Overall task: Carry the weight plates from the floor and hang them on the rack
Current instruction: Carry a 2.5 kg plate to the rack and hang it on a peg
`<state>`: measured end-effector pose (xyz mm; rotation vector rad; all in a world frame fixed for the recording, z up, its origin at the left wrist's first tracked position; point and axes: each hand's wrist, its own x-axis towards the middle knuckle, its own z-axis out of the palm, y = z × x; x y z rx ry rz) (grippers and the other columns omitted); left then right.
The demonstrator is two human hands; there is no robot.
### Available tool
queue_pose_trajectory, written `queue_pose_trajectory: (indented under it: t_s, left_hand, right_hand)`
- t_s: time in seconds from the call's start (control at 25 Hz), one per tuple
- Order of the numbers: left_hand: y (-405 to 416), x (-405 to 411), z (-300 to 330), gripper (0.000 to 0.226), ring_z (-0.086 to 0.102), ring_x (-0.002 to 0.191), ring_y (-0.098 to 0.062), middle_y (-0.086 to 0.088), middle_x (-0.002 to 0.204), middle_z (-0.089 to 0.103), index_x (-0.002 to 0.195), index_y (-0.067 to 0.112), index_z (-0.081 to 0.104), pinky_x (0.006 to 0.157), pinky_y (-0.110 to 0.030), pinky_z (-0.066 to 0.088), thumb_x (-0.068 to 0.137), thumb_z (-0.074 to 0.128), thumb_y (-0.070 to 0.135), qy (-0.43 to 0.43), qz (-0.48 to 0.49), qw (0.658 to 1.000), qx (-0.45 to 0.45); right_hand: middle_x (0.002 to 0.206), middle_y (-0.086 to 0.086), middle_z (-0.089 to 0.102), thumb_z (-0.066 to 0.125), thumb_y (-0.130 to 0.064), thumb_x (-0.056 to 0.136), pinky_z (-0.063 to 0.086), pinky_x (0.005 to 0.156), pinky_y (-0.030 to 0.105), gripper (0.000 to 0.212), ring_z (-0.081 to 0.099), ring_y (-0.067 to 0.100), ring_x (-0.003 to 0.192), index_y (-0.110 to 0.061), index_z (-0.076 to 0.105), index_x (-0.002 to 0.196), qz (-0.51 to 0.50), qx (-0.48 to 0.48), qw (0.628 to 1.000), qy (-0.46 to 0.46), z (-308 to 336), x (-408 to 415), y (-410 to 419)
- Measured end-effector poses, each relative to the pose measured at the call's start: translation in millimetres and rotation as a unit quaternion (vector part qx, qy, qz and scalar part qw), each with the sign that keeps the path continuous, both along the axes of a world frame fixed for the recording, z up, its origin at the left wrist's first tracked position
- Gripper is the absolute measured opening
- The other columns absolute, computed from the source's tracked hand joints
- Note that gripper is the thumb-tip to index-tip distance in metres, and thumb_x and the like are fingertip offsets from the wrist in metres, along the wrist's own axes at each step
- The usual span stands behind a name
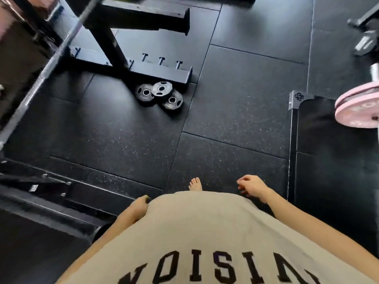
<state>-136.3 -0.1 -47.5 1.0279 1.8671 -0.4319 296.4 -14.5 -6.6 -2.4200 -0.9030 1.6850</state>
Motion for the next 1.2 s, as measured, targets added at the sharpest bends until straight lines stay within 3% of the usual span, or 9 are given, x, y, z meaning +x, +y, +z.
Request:
queue_pose_trajectory:
  t_s: [0.04, 0.16, 0.32, 0.48, 0.6, 0.72, 0.84, 1.04, 1.2]
  left_hand:
    - [17.7, 1.9, 30.7, 0.016, 0.062, 0.099, -0.022, -0.004, 0.11, 0.066, 0.108, 0.017, 0.064, 0.08, -0.03, 0.048, 0.097, 0.053, 0.022, -0.047, 0.034, 0.998, -0.012]
    - [111.0, 46.4, 38.9, 0.015, 0.06, 0.083, -0.022, -0.008, 0.1, 0.067, 0.107, 0.017, 0.059, 0.065, -0.028, 0.046, 0.101, 0.046, 0.021, -0.125, 0.119, 0.984, 0.038]
    - [211.4, 61.5, 35.0, 0.015, 0.054, 0.077, -0.02, -0.006, 0.09, 0.062, 0.106, 0.015, 0.057, 0.059, -0.028, 0.042, 0.102, 0.044, 0.018, -0.111, 0.173, 0.976, 0.067]
    - [263.5, 74.7, 28.5, 0.015, 0.057, 0.079, -0.023, -0.007, 0.095, 0.063, 0.104, 0.013, 0.059, 0.068, -0.034, 0.05, 0.102, 0.046, 0.02, -0.091, 0.197, 0.976, 0.024]
    - [299.2, 69.2, 22.3, 0.022, 0.061, 0.105, -0.029, -0.012, 0.115, 0.065, 0.11, 0.01, 0.065, 0.087, -0.036, 0.047, 0.101, 0.05, 0.023, -0.052, 0.192, 0.98, 0.017]
    - [340.4, 63.0, 24.1, 0.024, 0.059, 0.102, -0.025, -0.012, 0.118, 0.066, 0.112, 0.009, 0.065, 0.084, -0.032, 0.044, 0.101, 0.049, 0.024, -0.04, 0.233, 0.971, 0.027]
    - [391.1, 45.4, 18.8, 0.02, 0.058, 0.084, -0.023, -0.01, 0.1, 0.066, 0.106, 0.012, 0.063, 0.073, -0.034, 0.049, 0.101, 0.049, 0.026, -0.063, 0.298, 0.952, 0.01]
    - [492.0, 5.2, -16.5, 0.019, 0.055, 0.077, -0.021, -0.006, 0.09, 0.063, 0.106, 0.012, 0.062, 0.067, -0.032, 0.045, 0.1, 0.049, 0.026, -0.108, 0.324, 0.939, -0.031]
    - [583.1, -19.6, -76.0, 0.016, 0.056, 0.078, -0.019, -0.006, 0.094, 0.065, 0.103, 0.016, 0.061, 0.066, -0.031, 0.046, 0.1, 0.049, 0.025, -0.118, 0.337, 0.933, -0.052]
  right_hand:
    - [0.089, 0.009, 0.067, 0.056, -0.018, 0.097, 0.051, 0.072, 0.035, 0.013, 0.061, 0.022, 0.081, -0.011, 0.066, 0.094, -0.001, 0.008, 1.0, -0.005, 1.3, 1.9, 27.3]
    - [0.09, 0.01, 0.069, 0.056, -0.018, 0.095, 0.05, 0.067, 0.032, 0.011, 0.062, 0.021, 0.079, -0.014, 0.066, 0.09, 0.004, 0.011, 1.0, -0.002, -1.1, 4.0, 111.7]
    - [0.09, 0.011, 0.068, 0.056, -0.015, 0.096, 0.048, 0.065, 0.028, 0.013, 0.061, 0.02, 0.077, -0.014, 0.065, 0.086, 0.037, -0.006, 0.999, 0.005, -13.7, 7.0, 220.0]
    - [0.089, 0.012, 0.068, 0.055, -0.016, 0.095, 0.046, 0.062, 0.028, 0.015, 0.06, 0.021, 0.073, -0.007, 0.068, 0.095, 0.09, -0.027, 0.996, 0.009, -16.0, 8.0, 335.7]
    - [0.093, 0.01, 0.068, 0.054, -0.02, 0.097, 0.05, 0.069, 0.031, 0.013, 0.062, 0.022, 0.083, -0.012, 0.064, 0.1, 0.154, -0.042, 0.987, 0.012, -10.5, 3.1, 432.9]
    - [0.101, 0.01, 0.067, 0.054, -0.02, 0.098, 0.053, 0.069, 0.03, 0.014, 0.065, 0.023, 0.093, -0.013, 0.062, 0.107, 0.205, -0.046, 0.978, -0.016, -1.5, -11.1, 515.3]
    - [0.103, 0.01, 0.067, 0.053, -0.02, 0.098, 0.05, 0.063, 0.027, 0.015, 0.065, 0.024, 0.095, -0.014, 0.061, 0.109, 0.227, -0.044, 0.973, -0.013, -0.5, -41.2, 594.4]
    - [0.094, 0.011, 0.067, 0.053, -0.02, 0.097, 0.046, 0.063, 0.028, 0.012, 0.059, 0.02, 0.078, -0.014, 0.062, 0.092, 0.187, -0.058, 0.981, -0.01, -22.2, -103.6, 685.3]
    - [0.084, 0.009, 0.063, 0.054, -0.019, 0.097, 0.042, 0.059, 0.027, 0.01, 0.054, 0.019, 0.069, -0.01, 0.06, 0.096, 0.145, -0.081, 0.986, -0.003, -83.0, -162.0, 758.3]
